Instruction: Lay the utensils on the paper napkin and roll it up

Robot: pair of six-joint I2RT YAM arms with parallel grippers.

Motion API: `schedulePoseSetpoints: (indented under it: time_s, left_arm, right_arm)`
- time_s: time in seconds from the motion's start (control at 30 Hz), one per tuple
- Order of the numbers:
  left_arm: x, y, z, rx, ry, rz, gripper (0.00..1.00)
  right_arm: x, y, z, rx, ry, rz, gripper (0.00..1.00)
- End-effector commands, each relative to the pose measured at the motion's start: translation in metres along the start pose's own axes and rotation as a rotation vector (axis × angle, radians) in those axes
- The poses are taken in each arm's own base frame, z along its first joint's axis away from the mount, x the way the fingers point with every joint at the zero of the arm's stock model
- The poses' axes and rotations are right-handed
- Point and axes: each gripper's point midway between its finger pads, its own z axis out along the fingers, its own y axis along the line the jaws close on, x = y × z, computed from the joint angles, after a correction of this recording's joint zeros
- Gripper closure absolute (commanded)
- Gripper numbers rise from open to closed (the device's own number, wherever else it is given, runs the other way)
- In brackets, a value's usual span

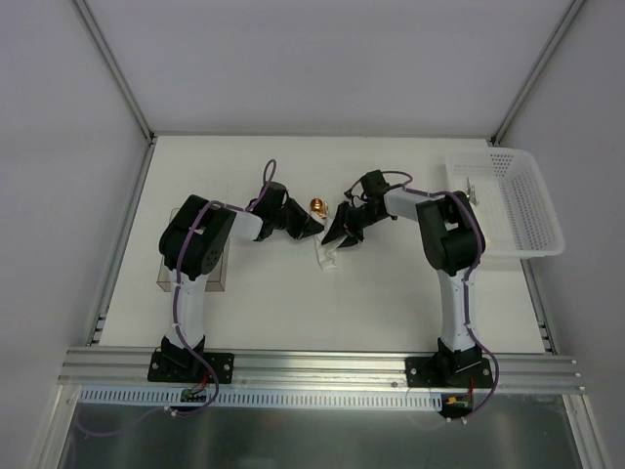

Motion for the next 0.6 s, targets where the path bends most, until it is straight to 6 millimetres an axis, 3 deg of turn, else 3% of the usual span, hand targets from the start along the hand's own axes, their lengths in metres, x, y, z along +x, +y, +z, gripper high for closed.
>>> schedulePoseSetpoints:
  time_s: [0.0,0.2,0.4,0.57]
  left_arm:
    - [0.004,0.052,0.005,-0.158,-0.005,-0.063,1.0]
    - [-0.007,0.037,-0.003,-0.129,-0.047,-0.009,1.0]
    - [-0.017,0.009,-0.017,-0.096,-0.099,0.054,1.0]
    - [-0.023,-0.014,-0.027,-0.062,-0.125,0.083,1.0]
  right_arm:
    - [0.016,0.0,0.011,-0.001,0.069,-0.027,0.64]
    - [0.019,-0.003,0.01,-0.008,0.078,-0.088,0.43]
    - [0.02,-0.007,0.007,0.014,0.058,-0.152,0.3]
    - [0.019,-0.009,0.004,0.029,0.043,-0.182,0.27]
